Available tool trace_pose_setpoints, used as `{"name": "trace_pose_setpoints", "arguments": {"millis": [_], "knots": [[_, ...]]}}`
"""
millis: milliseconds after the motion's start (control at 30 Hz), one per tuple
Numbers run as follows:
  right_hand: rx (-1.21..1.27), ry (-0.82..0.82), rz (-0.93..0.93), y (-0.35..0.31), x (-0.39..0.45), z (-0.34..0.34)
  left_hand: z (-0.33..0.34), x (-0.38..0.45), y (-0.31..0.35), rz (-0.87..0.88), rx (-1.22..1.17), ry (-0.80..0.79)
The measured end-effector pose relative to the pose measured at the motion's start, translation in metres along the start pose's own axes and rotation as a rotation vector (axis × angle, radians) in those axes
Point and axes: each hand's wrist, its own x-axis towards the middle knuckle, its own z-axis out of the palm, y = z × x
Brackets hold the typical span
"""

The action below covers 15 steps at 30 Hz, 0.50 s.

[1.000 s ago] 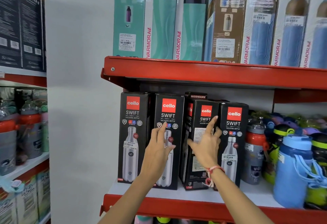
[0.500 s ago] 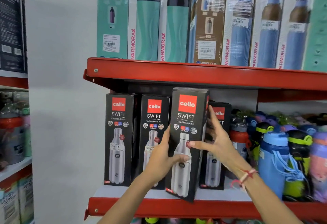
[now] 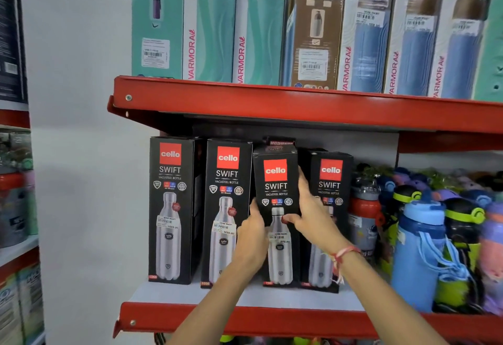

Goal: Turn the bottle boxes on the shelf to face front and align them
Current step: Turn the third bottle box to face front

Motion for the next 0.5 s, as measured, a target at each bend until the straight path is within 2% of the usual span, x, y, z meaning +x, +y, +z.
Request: {"name": "trace_pose_setpoints", "arguments": {"millis": [233, 500], "knots": [[0.052, 0.082, -0.006, 0.018, 0.009, 0.014, 0.011, 0.022, 0.003, -0.012, 0.151, 0.073], [0.034, 0.100, 0.032, 0.018, 0.008, 0.023, 0.003, 0.023, -0.001, 0.019, 0.210, 0.030]]}}
